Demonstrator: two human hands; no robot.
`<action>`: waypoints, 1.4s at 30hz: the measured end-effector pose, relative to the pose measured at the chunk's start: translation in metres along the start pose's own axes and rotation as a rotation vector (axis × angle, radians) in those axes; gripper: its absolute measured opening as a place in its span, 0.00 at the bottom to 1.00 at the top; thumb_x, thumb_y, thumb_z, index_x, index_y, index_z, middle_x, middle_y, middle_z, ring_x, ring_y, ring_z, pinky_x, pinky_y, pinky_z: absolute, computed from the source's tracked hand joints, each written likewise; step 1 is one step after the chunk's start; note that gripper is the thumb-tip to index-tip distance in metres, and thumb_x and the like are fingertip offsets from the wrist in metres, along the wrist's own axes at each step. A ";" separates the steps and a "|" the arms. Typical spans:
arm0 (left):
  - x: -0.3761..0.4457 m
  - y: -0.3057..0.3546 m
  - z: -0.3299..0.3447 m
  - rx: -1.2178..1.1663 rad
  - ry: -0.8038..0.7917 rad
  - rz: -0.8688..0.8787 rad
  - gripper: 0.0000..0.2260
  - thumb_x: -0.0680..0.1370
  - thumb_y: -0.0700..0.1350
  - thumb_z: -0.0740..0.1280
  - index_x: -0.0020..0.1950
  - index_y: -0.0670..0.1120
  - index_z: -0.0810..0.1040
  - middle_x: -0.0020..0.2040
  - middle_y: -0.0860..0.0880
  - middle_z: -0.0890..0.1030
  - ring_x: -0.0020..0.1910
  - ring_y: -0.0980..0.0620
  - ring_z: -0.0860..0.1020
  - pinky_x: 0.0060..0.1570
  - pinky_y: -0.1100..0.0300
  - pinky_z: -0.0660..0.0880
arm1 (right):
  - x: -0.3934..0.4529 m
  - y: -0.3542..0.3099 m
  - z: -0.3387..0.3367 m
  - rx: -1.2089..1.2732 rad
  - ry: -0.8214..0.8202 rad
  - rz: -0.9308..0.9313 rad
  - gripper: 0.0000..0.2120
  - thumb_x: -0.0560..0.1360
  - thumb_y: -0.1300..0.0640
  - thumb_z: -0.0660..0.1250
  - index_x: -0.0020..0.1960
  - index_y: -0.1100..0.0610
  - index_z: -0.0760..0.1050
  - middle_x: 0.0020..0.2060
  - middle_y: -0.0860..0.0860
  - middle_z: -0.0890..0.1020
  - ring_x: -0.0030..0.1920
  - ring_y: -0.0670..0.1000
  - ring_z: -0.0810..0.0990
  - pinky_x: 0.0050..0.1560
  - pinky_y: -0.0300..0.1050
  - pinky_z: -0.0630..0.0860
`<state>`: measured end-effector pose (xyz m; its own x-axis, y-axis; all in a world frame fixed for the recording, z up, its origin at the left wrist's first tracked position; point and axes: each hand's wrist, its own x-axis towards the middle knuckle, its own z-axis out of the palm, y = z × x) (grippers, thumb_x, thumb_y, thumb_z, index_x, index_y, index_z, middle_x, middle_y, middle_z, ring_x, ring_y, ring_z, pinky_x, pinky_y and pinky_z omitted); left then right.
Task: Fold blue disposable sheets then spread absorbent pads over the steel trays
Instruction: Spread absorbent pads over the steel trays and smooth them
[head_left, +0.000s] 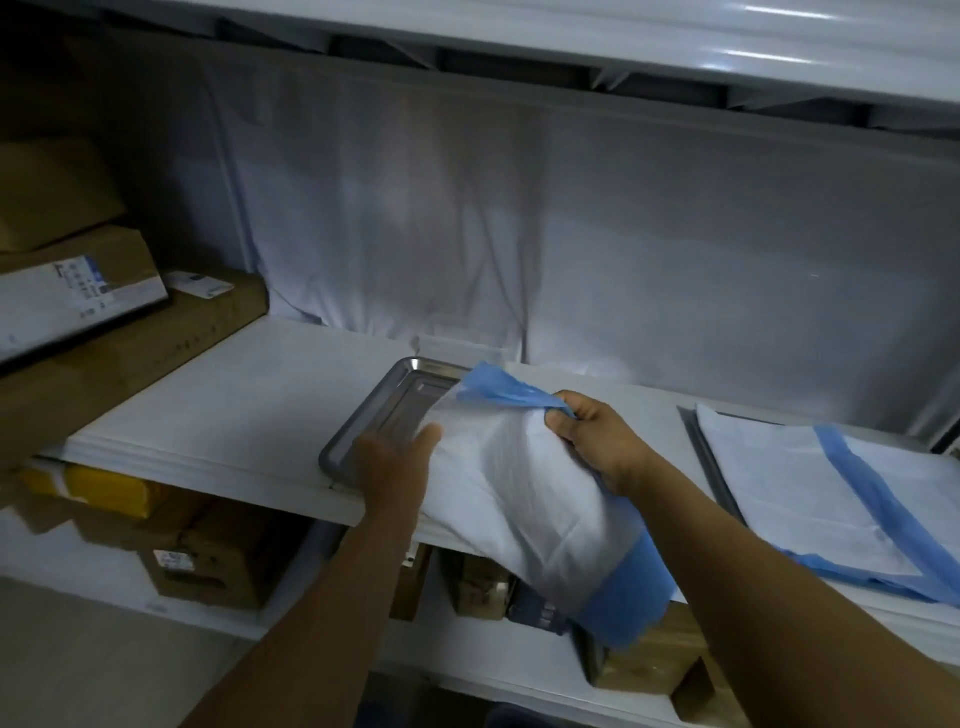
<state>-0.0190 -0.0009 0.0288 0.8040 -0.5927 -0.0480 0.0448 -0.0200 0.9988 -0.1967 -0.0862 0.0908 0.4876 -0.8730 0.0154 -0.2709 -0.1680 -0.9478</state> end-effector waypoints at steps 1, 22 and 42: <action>0.001 0.000 -0.001 -0.025 0.050 0.025 0.22 0.69 0.44 0.74 0.58 0.35 0.75 0.53 0.41 0.80 0.49 0.43 0.80 0.40 0.59 0.75 | 0.004 -0.001 0.002 0.082 0.014 0.024 0.14 0.79 0.63 0.59 0.37 0.53 0.74 0.27 0.47 0.73 0.27 0.44 0.69 0.30 0.37 0.68; 0.085 0.012 -0.018 0.664 -0.237 -0.029 0.18 0.72 0.33 0.63 0.62 0.37 0.72 0.59 0.37 0.76 0.56 0.40 0.76 0.53 0.53 0.74 | 0.059 0.026 0.040 -0.135 0.065 0.516 0.06 0.74 0.67 0.66 0.50 0.64 0.72 0.38 0.57 0.74 0.37 0.53 0.72 0.37 0.44 0.72; 0.173 -0.029 0.001 0.901 -0.068 0.127 0.12 0.75 0.39 0.63 0.57 0.42 0.77 0.55 0.40 0.79 0.54 0.40 0.77 0.50 0.53 0.74 | 0.152 0.087 0.082 -0.497 0.325 0.409 0.07 0.75 0.60 0.62 0.47 0.62 0.77 0.45 0.56 0.78 0.45 0.55 0.76 0.44 0.42 0.71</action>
<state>0.1183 -0.1043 -0.0081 0.7329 -0.6794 0.0354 -0.5452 -0.5555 0.6278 -0.0783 -0.1959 -0.0154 0.0157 -0.9897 -0.1422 -0.7624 0.0802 -0.6421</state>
